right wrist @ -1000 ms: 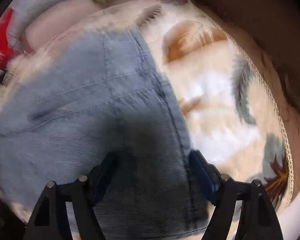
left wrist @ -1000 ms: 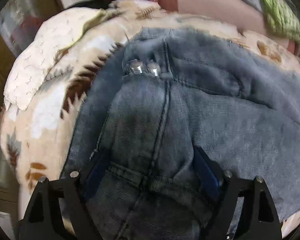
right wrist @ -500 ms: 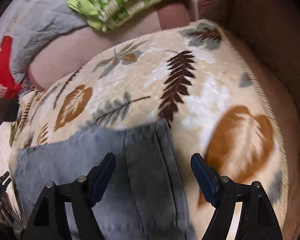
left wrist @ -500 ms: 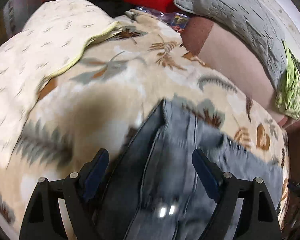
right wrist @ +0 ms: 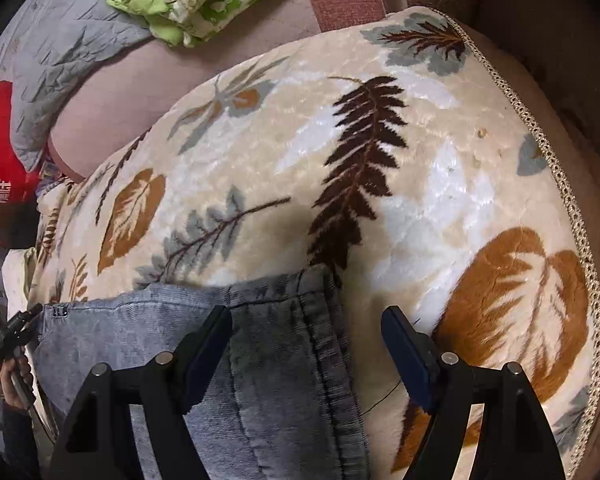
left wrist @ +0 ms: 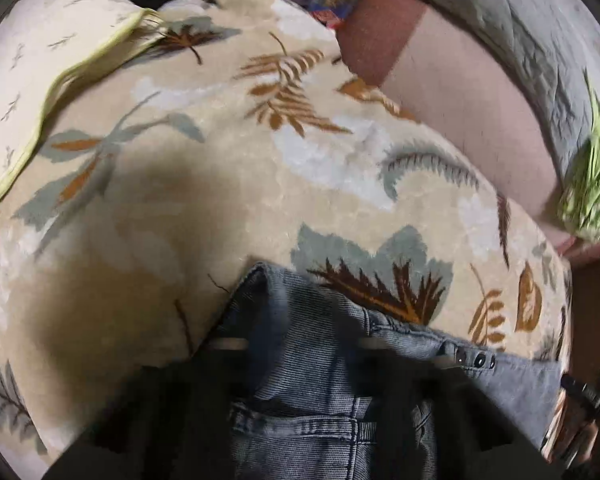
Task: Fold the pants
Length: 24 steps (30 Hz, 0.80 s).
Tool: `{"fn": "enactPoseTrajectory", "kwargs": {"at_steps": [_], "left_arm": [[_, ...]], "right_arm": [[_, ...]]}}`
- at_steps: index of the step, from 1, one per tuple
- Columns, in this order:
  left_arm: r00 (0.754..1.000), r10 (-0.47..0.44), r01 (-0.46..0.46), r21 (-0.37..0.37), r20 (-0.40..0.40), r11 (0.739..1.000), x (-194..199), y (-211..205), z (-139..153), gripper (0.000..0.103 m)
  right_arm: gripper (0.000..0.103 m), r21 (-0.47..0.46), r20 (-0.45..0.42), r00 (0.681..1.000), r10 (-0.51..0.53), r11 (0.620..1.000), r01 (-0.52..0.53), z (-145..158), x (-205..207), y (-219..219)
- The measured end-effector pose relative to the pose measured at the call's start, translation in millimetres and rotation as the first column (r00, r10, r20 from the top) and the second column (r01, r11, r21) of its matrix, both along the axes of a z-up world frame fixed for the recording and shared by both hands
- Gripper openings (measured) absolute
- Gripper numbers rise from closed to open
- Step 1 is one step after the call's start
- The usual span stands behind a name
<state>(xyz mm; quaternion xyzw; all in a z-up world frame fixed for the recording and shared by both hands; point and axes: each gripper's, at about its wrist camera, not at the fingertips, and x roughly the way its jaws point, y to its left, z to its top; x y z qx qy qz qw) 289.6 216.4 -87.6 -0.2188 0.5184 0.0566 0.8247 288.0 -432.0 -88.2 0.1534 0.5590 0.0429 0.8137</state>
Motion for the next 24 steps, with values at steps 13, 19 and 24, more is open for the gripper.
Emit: {"fn": "enactPoseTrajectory", "kwargs": {"at_steps": [13, 19, 24], "left_arm": [[1.0, 0.018, -0.018, -0.019, 0.001, 1.0, 9.7, 1.3, -4.7, 0.026], [1.0, -0.015, 0.018, 0.112, -0.021, 0.993, 15.1, -13.0, -1.6, 0.002], [1.0, 0.01, -0.01, 0.109, 0.0, 0.994, 13.8, -6.4, 8.0, 0.002]], "right_arm": [[0.05, -0.016, -0.031, 0.998, 0.057, 0.998, -0.057, -11.3, 20.7, 12.3], [0.018, -0.089, -0.032, 0.996, 0.085, 0.992, -0.088, -7.2, 24.2, 20.5], [0.018, -0.117, 0.013, 0.998, 0.058, 0.992, -0.056, 6.1, 20.8, 19.0]]}}
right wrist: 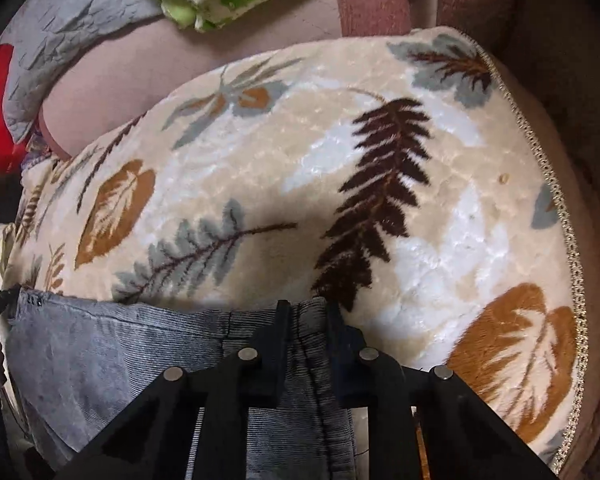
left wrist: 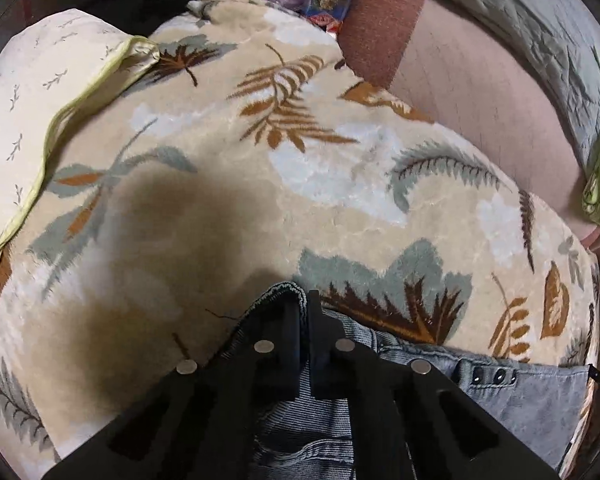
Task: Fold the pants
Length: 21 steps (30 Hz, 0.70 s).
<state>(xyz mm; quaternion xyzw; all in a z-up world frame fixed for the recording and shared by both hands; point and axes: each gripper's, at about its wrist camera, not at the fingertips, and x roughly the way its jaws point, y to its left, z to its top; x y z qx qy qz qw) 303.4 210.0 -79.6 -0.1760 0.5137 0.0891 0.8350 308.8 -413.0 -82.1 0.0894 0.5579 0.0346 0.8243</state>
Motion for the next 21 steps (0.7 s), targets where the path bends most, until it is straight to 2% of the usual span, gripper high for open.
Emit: {"fn": "enactPoseTrajectory", "kwargs": {"at_steps": [5, 9, 14, 17, 18, 19, 20, 21], "left_arm": [[0.998, 0.015, -0.013, -0.022, 0.066, 1.0, -2.7, 2.4, 22.2, 0.002], [0.994, 0.008, -0.003, -0.045, 0.109, 0.999, -7.4, 0.5, 35.6, 0.002], [0.995, -0.005, 0.009, -0.034, 0.103, 0.999, -7.6, 0.6, 30.5, 0.002], [0.998, -0.011, 0.012, -0.029, 0.054, 1.0, -2.2, 1.1, 14.3, 0.003], [0.999, -0.004, 0.006, -0.052, 0.041, 0.999, -0.9, 3.4, 7.9, 0.01], [1.0, -0.005, 0.007, -0.072, 0.023, 0.997, 0.5, 4.4, 2.9, 0.02], [1.0, -0.007, 0.007, -0.093, 0.004, 0.996, 2.0, 5.0, -2.5, 0.045], [1.0, -0.003, 0.002, -0.115, -0.004, 0.993, 2.9, 5.1, -8.0, 0.054]], "right_arm": [[0.017, 0.001, 0.103, 0.994, -0.046, 0.999, 0.046, 33.0, -3.4, -4.9], [0.017, 0.004, 0.126, 0.99, -0.066, 0.998, 0.066, 45.1, -9.1, -11.0], [0.018, 0.034, 0.088, 0.992, -0.093, 0.995, 0.09, 25.2, -11.9, -18.3], [0.024, 0.084, 0.058, 0.994, -0.088, 0.993, 0.083, 12.7, -5.0, -19.8], [0.027, 0.097, 0.034, 0.995, -0.088, 0.992, 0.085, 8.8, -1.8, -20.6], [0.038, 0.098, 0.031, 0.996, -0.085, 0.992, 0.082, 7.9, -1.0, -20.2], [0.046, 0.086, 0.028, 0.997, -0.07, 0.994, 0.067, 6.7, 0.9, -18.1], [0.065, 0.075, 0.025, 0.998, -0.062, 0.995, 0.06, 5.5, 1.3, -16.4]]}}
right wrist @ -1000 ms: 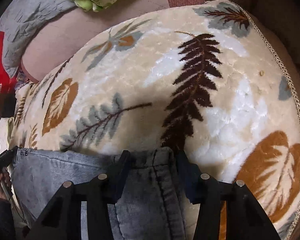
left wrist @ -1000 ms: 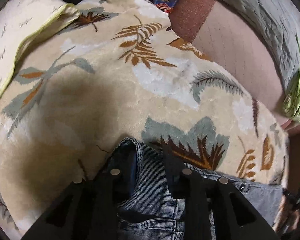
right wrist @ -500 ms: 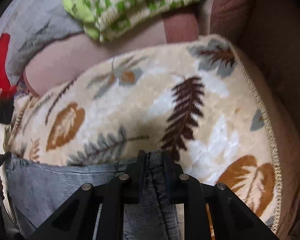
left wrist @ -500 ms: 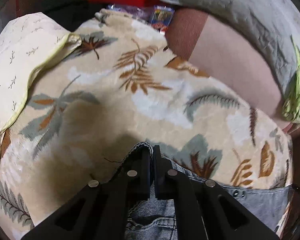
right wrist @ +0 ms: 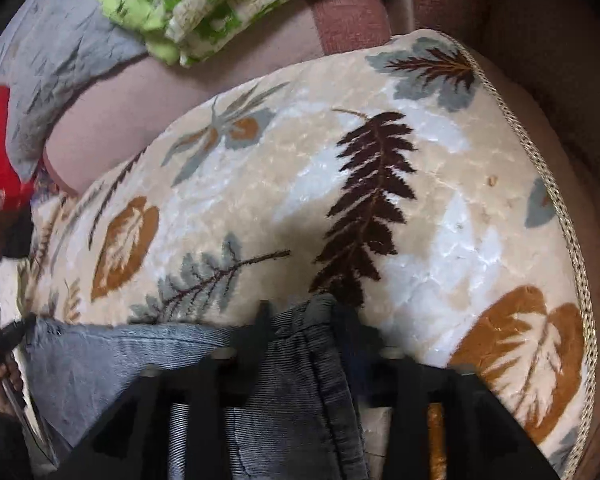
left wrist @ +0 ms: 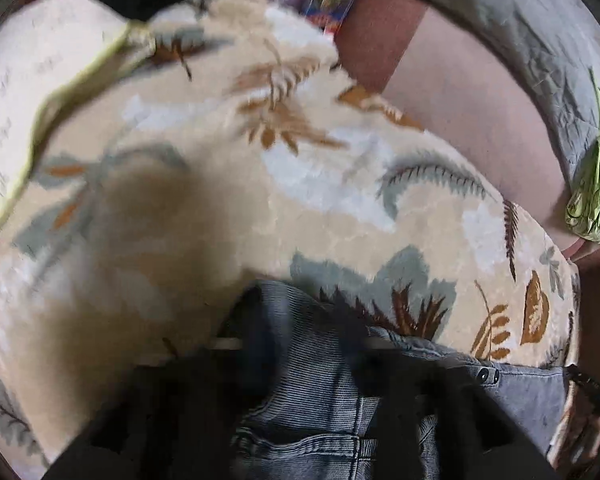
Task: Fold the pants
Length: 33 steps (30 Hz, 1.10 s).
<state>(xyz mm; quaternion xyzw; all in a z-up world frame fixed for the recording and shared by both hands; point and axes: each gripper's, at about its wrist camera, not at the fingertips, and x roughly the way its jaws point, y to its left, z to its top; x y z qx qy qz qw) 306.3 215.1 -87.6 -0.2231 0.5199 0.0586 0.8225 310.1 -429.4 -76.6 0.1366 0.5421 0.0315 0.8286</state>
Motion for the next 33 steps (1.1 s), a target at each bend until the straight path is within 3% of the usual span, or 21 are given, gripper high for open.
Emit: {"fn": "enactPoseTrajectory", "kwargs": {"at_steps": [2, 3, 4, 5, 9, 14, 19, 23, 26, 28, 30, 32, 33], "left_arm": [[1.0, -0.003, 0.003, 0.031, 0.017, 1.0, 1.9, -4.3, 0.3, 0.053], [1.0, -0.002, 0.001, 0.063, 0.015, 0.998, 3.0, -7.2, 2.1, 0.044], [1.0, -0.003, 0.003, 0.084, -0.001, 0.996, 4.3, -9.0, 2.2, 0.007], [1.0, -0.002, 0.004, 0.101, -0.024, 0.995, 5.8, -9.7, 2.3, 0.002], [0.999, 0.015, -0.019, 0.121, 0.034, 0.993, -7.2, -4.6, 29.6, 0.002], [0.991, 0.005, -0.018, 0.095, 0.136, 0.995, -37.4, -3.1, 82.8, 0.002], [0.956, -0.003, -0.018, 0.068, 0.294, 0.998, -112.0, 5.0, 153.3, 0.002], [0.931, -0.011, 0.001, 0.027, 0.366, 1.0, -207.7, 19.0, 169.4, 0.003], [0.928, -0.004, 0.012, -0.019, 0.372, 1.0, -272.8, 26.4, 149.2, 0.004], [0.959, -0.038, 0.047, -0.026, 0.281, 0.999, -308.5, 29.7, 113.5, 0.007], [0.98, -0.013, 0.015, -0.011, 0.198, 1.0, -337.0, 38.6, 86.1, 0.007], [0.993, 0.067, -0.068, 0.009, 0.097, 0.998, -358.1, 59.7, 66.3, 0.007], [0.991, 0.103, -0.104, 0.007, 0.088, 0.995, -363.1, 65.0, 65.2, 0.009]], "right_arm": [[0.071, -0.03, -0.004, 1.0, 0.001, 1.0, -0.001, -5.1, 3.8, 3.3], [0.06, -0.031, -0.024, 1.0, 0.011, 0.999, -0.012, -9.7, 6.7, 5.5], [0.025, -0.028, -0.033, 0.999, 0.012, 1.0, -0.013, -12.7, 8.3, 7.0], [0.019, -0.039, -0.035, 0.999, 0.001, 0.999, -0.003, -12.9, 8.9, 7.5], [0.017, -0.078, 0.002, 1.0, 0.012, 0.997, -0.011, 9.2, -0.2, 12.2], [0.017, -0.068, 0.132, 0.991, -0.023, 0.997, 0.032, 72.9, -23.5, 7.6], [0.017, -0.024, 0.303, 0.951, -0.056, 0.997, 0.067, 149.3, -71.9, 11.7], [0.017, 0.006, 0.392, 0.918, -0.059, 0.998, 0.062, 179.1, -139.9, 12.0], [0.017, 0.002, 0.408, 0.911, -0.066, 0.997, 0.071, 159.4, -210.5, 10.5], [0.021, -0.012, 0.386, 0.919, -0.079, 0.996, 0.09, 126.0, -253.1, 8.2], [0.021, 0.02, 0.24, 0.966, -0.1, 0.995, 0.098, 68.7, -292.0, -0.9], [0.021, 0.068, 0.091, 0.981, -0.173, 0.984, 0.167, 22.0, -321.3, -16.2], [0.022, 0.074, 0.04, 0.975, -0.218, 0.974, 0.215, 8.2, -334.5, -24.0]]}}
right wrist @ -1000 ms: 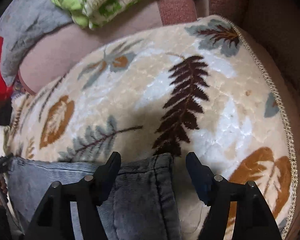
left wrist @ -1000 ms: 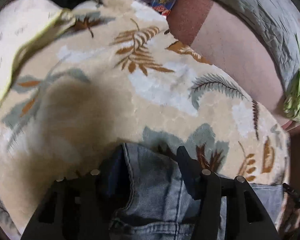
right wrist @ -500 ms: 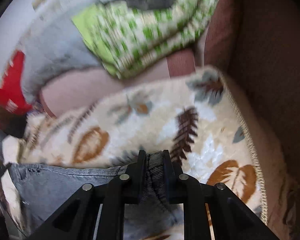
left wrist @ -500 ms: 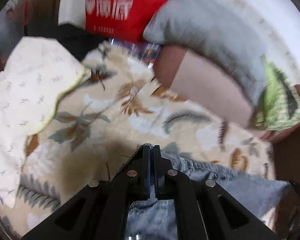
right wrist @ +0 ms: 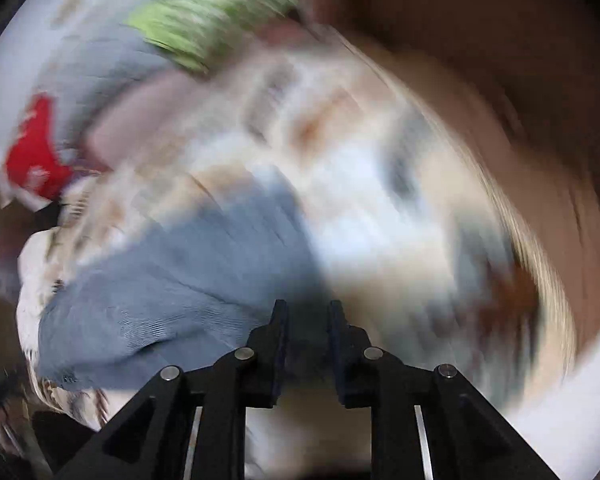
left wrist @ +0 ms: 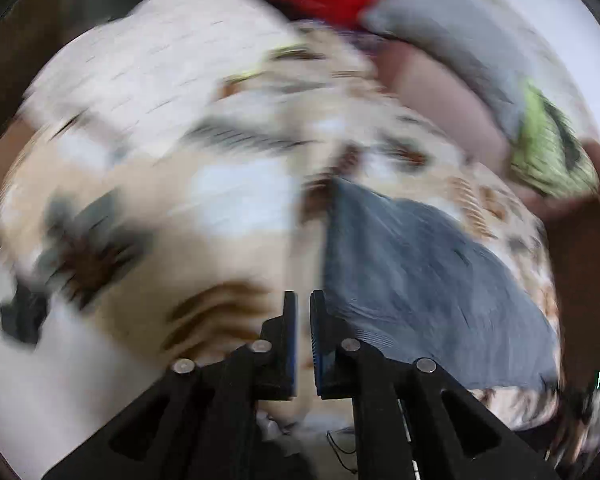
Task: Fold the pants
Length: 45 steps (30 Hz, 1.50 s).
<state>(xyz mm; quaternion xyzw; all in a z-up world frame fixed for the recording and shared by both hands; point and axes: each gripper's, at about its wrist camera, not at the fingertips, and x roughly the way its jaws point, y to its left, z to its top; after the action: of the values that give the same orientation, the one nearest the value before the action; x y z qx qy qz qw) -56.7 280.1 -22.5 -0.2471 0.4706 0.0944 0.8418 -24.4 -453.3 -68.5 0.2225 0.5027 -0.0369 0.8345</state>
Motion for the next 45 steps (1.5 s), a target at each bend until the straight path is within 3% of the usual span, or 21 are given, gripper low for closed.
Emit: {"fn": "enactPoseTrajectory", "kwargs": {"at_steps": [2, 4, 6, 10, 13, 17, 18, 20, 21, 22, 24, 27, 29, 31, 32, 33, 36, 38, 41, 43, 45], "left_arm": [[0.998, 0.059, -0.059, -0.006, 0.028, 0.998, -4.6, 6.1, 8.4, 0.024], [0.996, 0.058, -0.058, 0.005, 0.071, 0.998, -1.7, -6.9, 21.4, 0.041], [0.991, -0.01, 0.008, 0.012, 0.133, 1.0, 9.1, -40.4, 36.5, 0.049], [0.977, -0.125, 0.119, 0.045, 0.172, 0.992, 30.7, -98.7, 38.8, 0.051], [0.982, -0.155, 0.145, 0.097, 0.107, 0.985, 54.6, -126.2, 11.7, 0.051], [0.989, -0.147, 0.15, 0.146, -0.027, 0.978, 69.4, -133.1, -39.7, 0.051], [0.989, -0.149, 0.149, 0.147, -0.013, 0.978, 67.4, -131.4, -45.8, 0.052], [0.986, -0.164, 0.159, 0.177, 0.011, 0.971, 64.0, -130.8, -47.8, 0.055], [0.985, -0.172, 0.167, 0.187, 0.011, 0.968, 64.6, -130.5, -47.7, 0.058], [0.985, -0.174, 0.169, 0.194, 0.009, 0.966, 65.3, -130.3, -48.5, 0.058], [0.984, -0.177, 0.171, 0.19, 0.014, 0.967, 64.2, -128.6, -50.9, 0.059], [0.982, -0.19, 0.181, 0.212, 0.021, 0.96, 62.1, -130.4, -53.0, 0.059], [0.982, -0.19, 0.182, 0.215, 0.018, 0.96, 63.5, -132.1, -53.0, 0.059], [0.982, -0.187, 0.181, 0.209, 0.01, 0.961, 61.1, -130.2, -50.2, 0.059], [0.983, -0.184, 0.181, 0.206, -0.004, 0.962, 61.9, -129.8, -48.2, 0.059], [0.983, -0.181, 0.18, 0.203, -0.011, 0.962, 63.1, -129.3, -46.6, 0.059], [0.993, -0.121, 0.116, 0.223, 0.005, 0.968, 61.6, -125.9, -22.3, 0.059], [0.99, -0.126, 0.105, 0.246, 0.071, 0.964, 60.0, -129.7, -1.2, 0.059], [0.982, -0.146, 0.108, 0.275, 0.123, 0.955, 63.1, -141.0, 11.7, 0.06], [0.985, -0.158, 0.13, 0.294, 0.073, 0.947, 72.5, -146.2, -3.3, 0.061], [0.986, -0.14, 0.163, 0.315, -0.095, 0.935, 88.0, -146.0, -40.9, 0.063]], "right_arm": [[0.025, 0.045, -0.005, 0.996, -0.093, 0.995, 0.094, -5.9, -22.9, -14.8], [0.054, 0.1, 0.021, 0.99, -0.14, 0.986, 0.137, 3.1, -33.6, -18.6], [0.072, 0.166, 0.047, 0.988, -0.144, 0.977, 0.134, 13.5, -36.7, -11.9], [0.072, 0.306, 0.049, 0.994, -0.099, 0.949, 0.08, 15.7, -24.1, 11.2], [0.072, 0.472, -0.043, 0.98, -0.195, 0.86, 0.192, -8.6, -17.0, 12.5], [0.072, 0.574, -0.129, 0.951, -0.281, 0.761, 0.302, -36.4, -17.9, 11.4], [0.071, 0.575, -0.13, 0.944, -0.303, 0.753, 0.321, -38.5, -19.1, 11.5], [0.056, 0.547, -0.099, 0.938, -0.333, 0.769, 0.331, -32.0, -16.7, 9.1], [0.032, 0.529, -0.093, 0.938, -0.333, 0.782, 0.33, -27.7, -14.2, 7.7], [0.02, 0.505, -0.087, 0.939, -0.334, 0.798, 0.33, -23.3, -10.1, 7.0], [0.01, 0.437, -0.039, 0.944, -0.327, 0.844, 0.31, -6.0, -1.7, 7.3], [0.01, 0.313, 0.101, 0.951, -0.291, 0.917, 0.247, 37.1, 2.8, 13.7], [0.01, 0.21, 0.129, 0.959, -0.254, 0.952, 0.224, 41.0, 2.8, 17.7], [0.013, 0.196, 0.0, 0.971, -0.24, 0.952, 0.235, 2.1, 4.8, 11.9], [0.013, 0.245, -0.075, 0.966, -0.249, 0.934, 0.26, -24.5, 0.9, 5.4], [0.012, 0.307, -0.045, 0.965, -0.259, 0.915, 0.26, -30.8, -6.4, -0.9], [0.024, 0.264, -0.03, 0.964, -0.264, 0.928, 0.262, -3.1, -9.0, -3.6], [0.033, 0.192, 0.047, 0.97, -0.239, 0.955, 0.226, 25.9, -7.7, 1.4], [0.048, 0.183, 0.162, 0.965, -0.206, 0.967, 0.176, 57.0, -3.4, 13.5], [0.077, 0.181, 0.185, 0.972, -0.143, 0.977, 0.109, 56.5, 3.2, 26.6], [0.078, 0.148, 0.093, 0.991, -0.099, 0.985, 0.084, 23.5, 13.6, 33.6]]}}
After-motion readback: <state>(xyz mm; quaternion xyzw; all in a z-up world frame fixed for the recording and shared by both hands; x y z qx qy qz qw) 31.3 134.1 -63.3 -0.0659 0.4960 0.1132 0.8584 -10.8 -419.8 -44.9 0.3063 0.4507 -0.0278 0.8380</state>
